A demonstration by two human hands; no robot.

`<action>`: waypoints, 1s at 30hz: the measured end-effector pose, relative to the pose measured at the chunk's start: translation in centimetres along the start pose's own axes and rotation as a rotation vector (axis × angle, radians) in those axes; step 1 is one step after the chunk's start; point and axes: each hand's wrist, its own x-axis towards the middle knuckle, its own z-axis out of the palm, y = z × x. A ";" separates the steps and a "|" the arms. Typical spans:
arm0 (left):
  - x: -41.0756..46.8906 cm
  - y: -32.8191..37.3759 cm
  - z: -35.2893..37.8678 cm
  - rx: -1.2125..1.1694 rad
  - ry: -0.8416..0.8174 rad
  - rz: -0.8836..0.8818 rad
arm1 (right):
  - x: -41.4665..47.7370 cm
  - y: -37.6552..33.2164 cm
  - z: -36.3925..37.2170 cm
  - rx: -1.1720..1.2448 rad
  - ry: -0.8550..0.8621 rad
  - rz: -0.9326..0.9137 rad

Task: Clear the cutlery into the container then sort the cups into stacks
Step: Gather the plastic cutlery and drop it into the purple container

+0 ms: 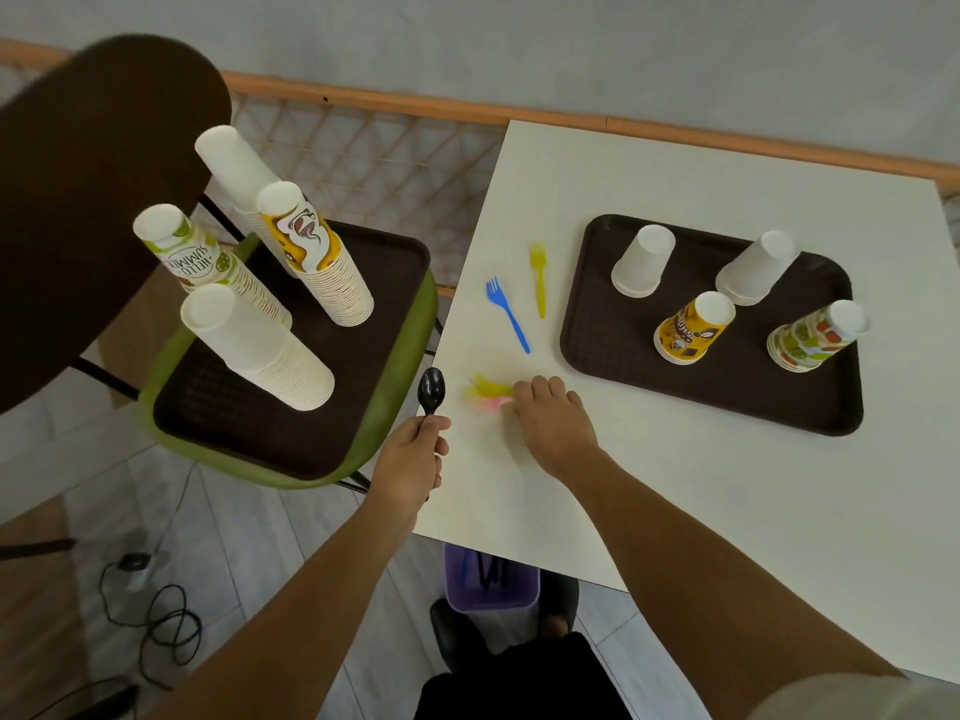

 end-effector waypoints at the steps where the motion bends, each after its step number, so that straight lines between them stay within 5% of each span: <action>1: 0.0 0.0 0.1 -0.001 -0.007 0.001 | 0.0 -0.2 -0.1 -0.016 0.000 0.015; 8: 0.2 -0.2 0.3 0.019 -0.011 0.002 | -1.8 -0.2 0.4 0.044 0.026 0.065; 16: -2.0 -1.8 0.5 -0.073 -0.045 -0.037 | -7.2 -2.4 -1.7 0.877 0.063 0.324; 22: -6.1 -5.3 0.1 -0.075 -0.104 0.004 | -12.0 -3.8 -1.0 1.428 -0.085 0.481; 30: -11.7 -14.5 -0.1 -0.113 -0.001 0.010 | -21.4 -4.2 5.4 1.345 -0.141 0.302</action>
